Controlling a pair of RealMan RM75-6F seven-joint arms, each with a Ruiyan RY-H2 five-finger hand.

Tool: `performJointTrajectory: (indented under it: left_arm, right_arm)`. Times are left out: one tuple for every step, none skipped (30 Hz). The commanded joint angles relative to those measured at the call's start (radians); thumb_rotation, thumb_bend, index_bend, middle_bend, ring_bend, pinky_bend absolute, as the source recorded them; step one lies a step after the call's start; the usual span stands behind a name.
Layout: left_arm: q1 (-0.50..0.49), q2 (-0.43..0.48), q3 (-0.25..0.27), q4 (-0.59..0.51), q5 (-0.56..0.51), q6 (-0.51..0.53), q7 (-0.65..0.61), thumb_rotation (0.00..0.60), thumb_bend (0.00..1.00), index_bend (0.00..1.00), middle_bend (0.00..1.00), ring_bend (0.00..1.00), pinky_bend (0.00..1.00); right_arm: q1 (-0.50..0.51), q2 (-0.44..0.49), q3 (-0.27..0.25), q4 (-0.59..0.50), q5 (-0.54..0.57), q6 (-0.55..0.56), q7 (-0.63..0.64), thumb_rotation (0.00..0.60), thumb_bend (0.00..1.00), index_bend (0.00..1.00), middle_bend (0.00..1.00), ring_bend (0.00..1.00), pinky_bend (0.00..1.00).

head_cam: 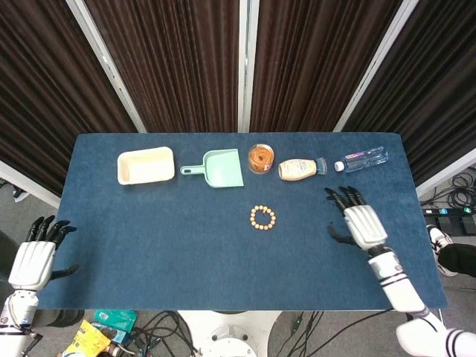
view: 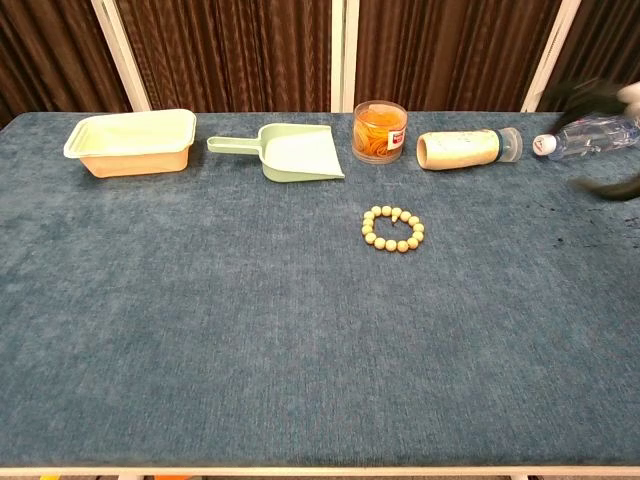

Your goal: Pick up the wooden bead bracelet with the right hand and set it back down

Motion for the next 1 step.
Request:
performJointTrajectory:
  left_arm:
    - [0.014,-0.019,-0.013,0.011,-0.007,0.035,0.014,0.600,0.00,0.27,0.18,0.04,0.05]
  right_arm:
    - [-0.206,0.101,-0.005,-0.092,-0.007,0.265,-0.041,0.600,0.29,0.06,0.20,0.04,0.00]
